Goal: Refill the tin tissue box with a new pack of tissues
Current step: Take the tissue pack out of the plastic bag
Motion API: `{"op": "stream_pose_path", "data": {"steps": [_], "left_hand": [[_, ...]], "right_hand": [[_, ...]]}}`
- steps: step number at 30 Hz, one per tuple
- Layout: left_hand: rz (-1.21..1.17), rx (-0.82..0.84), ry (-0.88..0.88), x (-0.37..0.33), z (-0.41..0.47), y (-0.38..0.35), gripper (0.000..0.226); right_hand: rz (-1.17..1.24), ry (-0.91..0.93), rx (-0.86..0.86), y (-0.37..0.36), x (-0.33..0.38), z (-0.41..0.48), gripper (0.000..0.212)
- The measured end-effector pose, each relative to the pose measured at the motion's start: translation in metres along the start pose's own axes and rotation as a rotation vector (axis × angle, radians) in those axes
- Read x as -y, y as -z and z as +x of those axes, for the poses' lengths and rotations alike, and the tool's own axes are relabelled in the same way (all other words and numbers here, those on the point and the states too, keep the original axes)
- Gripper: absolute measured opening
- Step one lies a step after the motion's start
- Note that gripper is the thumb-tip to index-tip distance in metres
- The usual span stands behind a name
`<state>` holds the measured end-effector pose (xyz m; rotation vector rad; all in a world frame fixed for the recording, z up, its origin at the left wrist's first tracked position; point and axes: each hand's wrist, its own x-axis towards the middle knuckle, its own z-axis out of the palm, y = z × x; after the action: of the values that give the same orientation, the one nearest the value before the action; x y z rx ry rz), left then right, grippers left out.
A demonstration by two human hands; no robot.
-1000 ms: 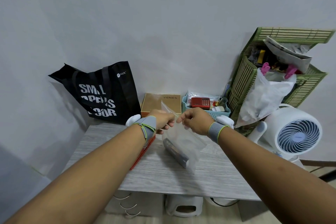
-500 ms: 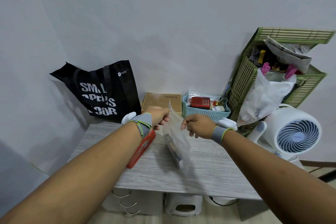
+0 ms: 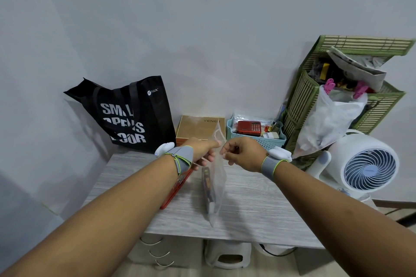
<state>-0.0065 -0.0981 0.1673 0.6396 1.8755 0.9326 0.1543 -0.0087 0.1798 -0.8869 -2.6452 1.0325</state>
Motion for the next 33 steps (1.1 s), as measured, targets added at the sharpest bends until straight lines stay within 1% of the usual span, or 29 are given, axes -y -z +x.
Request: {"op": "stream_pose_path", "data": {"steps": [3, 6, 9, 11, 16, 18, 20, 25, 27, 31, 33], "left_hand": [[-0.031, 0.027, 0.024, -0.002, 0.000, -0.002, 0.044], [-0.047, 0.028, 0.033, -0.004, -0.001, -0.002, 0.047], [-0.058, -0.002, 0.046, -0.008, -0.001, -0.001, 0.056], [-0.023, -0.041, 0.045, -0.010, -0.002, 0.000, 0.055], [0.066, -0.090, 0.016, -0.012, -0.002, 0.004, 0.018], [0.077, -0.104, -0.005, -0.011, -0.002, 0.007, 0.013], [0.082, -0.135, -0.038, -0.011, -0.002, 0.010, 0.013], [0.137, -0.215, -0.072, -0.008, -0.001, 0.024, 0.028], [0.162, -0.206, -0.083, -0.009, -0.002, 0.024, 0.026], [0.258, -0.164, -0.127, -0.014, -0.003, 0.022, 0.020], [0.299, -0.177, -0.130, -0.014, -0.004, 0.023, 0.022]], "right_hand": [[-0.003, 0.008, -0.011, -0.001, 0.000, 0.000, 0.004], [0.003, 0.007, -0.018, -0.001, 0.000, 0.000, 0.004], [0.010, 0.018, -0.019, -0.002, 0.000, 0.000, 0.004], [0.014, 0.023, -0.020, -0.002, 0.001, 0.000, 0.004], [0.035, 0.001, -0.045, -0.002, 0.000, 0.000, 0.003], [0.034, -0.012, -0.057, -0.001, -0.001, 0.000, 0.003], [0.034, -0.026, -0.067, 0.002, -0.002, 0.000, 0.005], [0.031, -0.060, -0.103, 0.005, -0.008, 0.002, 0.006], [0.026, -0.059, -0.089, 0.003, -0.005, 0.000, 0.007], [0.028, -0.086, -0.138, 0.001, 0.001, 0.001, 0.025], [0.008, -0.111, -0.170, 0.001, 0.000, 0.002, 0.028]]}}
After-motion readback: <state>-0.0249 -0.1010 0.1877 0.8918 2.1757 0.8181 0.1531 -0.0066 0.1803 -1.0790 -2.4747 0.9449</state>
